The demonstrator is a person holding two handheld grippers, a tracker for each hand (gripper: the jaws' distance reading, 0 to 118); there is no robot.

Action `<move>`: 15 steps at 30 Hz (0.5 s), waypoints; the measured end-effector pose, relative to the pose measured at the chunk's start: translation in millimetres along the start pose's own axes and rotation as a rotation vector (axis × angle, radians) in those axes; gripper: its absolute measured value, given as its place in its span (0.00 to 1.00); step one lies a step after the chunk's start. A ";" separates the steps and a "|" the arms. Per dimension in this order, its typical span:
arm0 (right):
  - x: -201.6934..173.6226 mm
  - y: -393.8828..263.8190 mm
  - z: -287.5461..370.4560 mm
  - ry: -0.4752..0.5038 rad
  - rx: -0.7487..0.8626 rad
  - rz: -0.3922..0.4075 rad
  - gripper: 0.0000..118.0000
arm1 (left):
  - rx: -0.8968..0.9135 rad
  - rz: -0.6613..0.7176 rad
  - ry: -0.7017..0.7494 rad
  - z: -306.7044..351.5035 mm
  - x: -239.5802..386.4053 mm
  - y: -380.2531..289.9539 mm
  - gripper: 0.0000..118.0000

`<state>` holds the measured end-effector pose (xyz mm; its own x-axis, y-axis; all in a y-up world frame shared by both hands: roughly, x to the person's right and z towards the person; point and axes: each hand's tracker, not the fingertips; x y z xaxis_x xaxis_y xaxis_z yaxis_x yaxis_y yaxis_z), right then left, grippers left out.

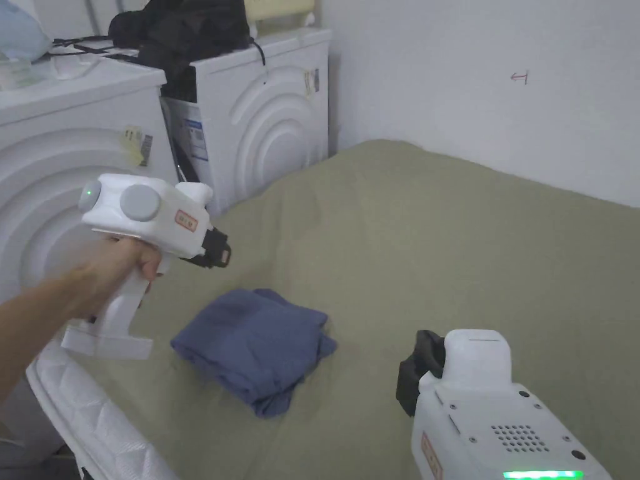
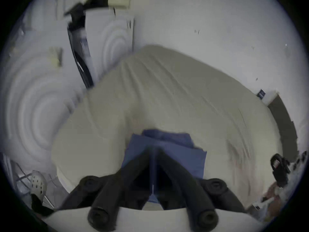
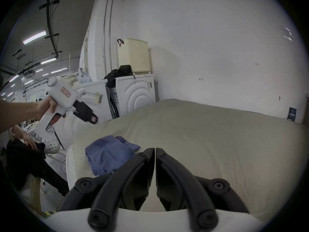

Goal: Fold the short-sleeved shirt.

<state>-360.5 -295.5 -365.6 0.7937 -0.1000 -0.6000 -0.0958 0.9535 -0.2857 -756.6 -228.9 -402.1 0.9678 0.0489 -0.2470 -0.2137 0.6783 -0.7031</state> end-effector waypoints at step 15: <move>150.3 43.0 255.0 -0.396 0.106 0.029 0.07 | 0.447 -0.116 -0.269 119.7 389.6 -127.1 0.00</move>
<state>-92.2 -197.1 -277.6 0.9634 0.0249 -0.2671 -0.0757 0.9804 -0.1818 -336.4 -208.3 -329.2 0.9941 0.1016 0.0368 -0.0825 0.9336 -0.3486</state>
